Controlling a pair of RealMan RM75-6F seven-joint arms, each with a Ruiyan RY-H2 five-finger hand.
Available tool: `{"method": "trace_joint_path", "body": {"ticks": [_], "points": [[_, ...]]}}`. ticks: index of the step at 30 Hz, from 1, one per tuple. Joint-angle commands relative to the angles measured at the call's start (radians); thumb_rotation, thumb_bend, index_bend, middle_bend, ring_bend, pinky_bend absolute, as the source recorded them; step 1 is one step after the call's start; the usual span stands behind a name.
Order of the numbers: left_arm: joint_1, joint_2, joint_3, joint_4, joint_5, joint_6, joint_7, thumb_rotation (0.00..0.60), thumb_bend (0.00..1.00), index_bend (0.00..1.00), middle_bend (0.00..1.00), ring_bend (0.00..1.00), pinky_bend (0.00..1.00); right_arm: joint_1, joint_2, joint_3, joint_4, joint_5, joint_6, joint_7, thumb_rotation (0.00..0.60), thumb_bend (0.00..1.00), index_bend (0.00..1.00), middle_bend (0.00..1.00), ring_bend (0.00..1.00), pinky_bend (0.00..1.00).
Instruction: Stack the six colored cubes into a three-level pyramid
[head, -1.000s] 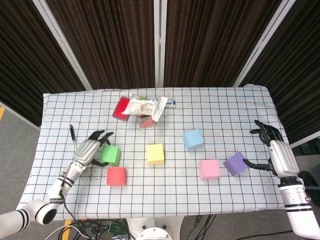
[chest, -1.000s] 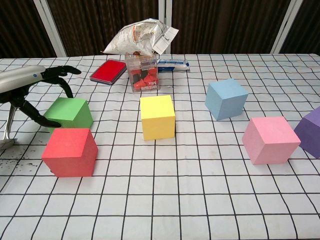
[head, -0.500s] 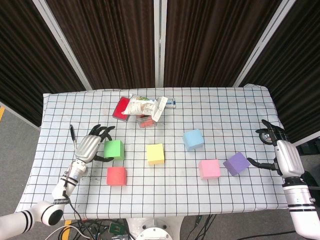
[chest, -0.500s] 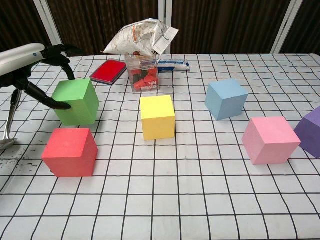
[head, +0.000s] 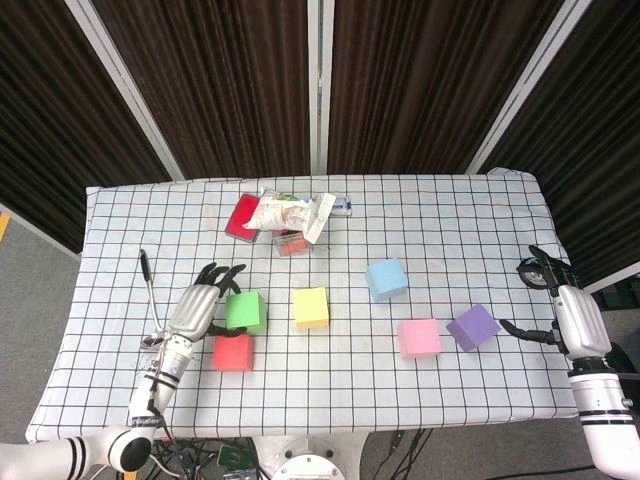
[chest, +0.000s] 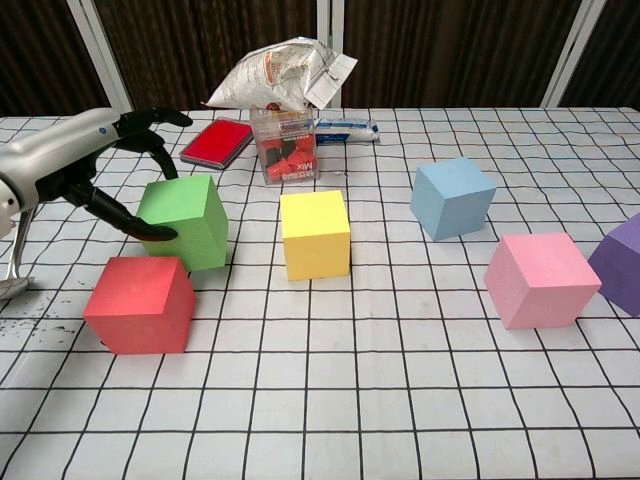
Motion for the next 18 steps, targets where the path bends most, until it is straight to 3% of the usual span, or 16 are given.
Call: {"method": "trace_joint_path", "body": {"ticks": [1,18], "points": [[0.004,-0.045,0.0,0.034,0.015,0.025,-0.002,0.6,0.09,0.11,0.5,0.12,0.04,-0.008,-0.009,-0.004,0.006,0.003,-0.002,0.011,0.6,0.05,0.0,0.25,0.05,0.0],[-0.047,-0.142,-0.032,0.11,-0.036,-0.028,0.079,0.6,0.09,0.11,0.51,0.13,0.04,-0.059,-0.026,0.007,0.028,0.013,0.022,0.063,0.6,0.05,0.0,0.25,0.05,0.0]]}}
